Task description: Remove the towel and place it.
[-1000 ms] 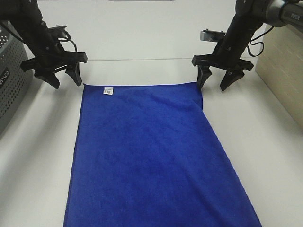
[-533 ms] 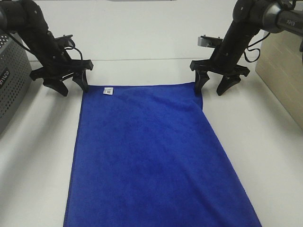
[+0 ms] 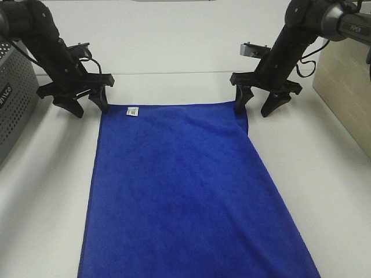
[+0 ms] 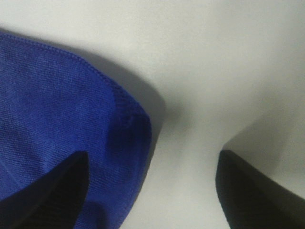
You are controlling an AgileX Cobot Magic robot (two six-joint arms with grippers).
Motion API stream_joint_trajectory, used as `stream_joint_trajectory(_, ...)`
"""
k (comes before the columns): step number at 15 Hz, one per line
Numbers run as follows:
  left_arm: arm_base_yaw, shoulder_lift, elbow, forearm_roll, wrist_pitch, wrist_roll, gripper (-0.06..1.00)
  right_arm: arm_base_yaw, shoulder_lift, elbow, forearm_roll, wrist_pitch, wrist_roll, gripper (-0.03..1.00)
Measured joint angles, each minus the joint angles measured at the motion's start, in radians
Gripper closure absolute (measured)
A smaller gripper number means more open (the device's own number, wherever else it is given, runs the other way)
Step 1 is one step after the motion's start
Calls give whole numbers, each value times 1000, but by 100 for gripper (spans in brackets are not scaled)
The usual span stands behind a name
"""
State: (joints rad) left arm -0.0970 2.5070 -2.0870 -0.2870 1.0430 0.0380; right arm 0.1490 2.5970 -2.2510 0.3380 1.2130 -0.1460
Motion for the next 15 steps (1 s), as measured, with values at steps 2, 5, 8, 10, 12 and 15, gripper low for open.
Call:
stream_joint_trajectory(2, 0, 0, 0, -3, 0, 3, 34, 0, 0, 0, 9, 0, 0, 26)
stream_joint_trajectory(5, 0, 0, 0, -54, 0, 31, 34, 0, 3, 0, 52, -9, -24, 26)
stream_joint_trajectory(8, 0, 0, 0, -79, -4, 45, 34, 0, 10, 0, 111, -51, -62, 26)
stream_joint_trajectory(10, 0, 0, 0, -108, -21, 58, 34, 0, 16, 0, 144, -64, -79, 26)
stream_joint_trajectory(12, -5, 2, 0, -116, -29, 63, 34, 0, 21, -2, 158, -66, -80, 26)
stream_joint_trajectory(15, -48, 36, -6, -146, -57, 68, 37, 0, 39, -7, 243, -74, -110, 27)
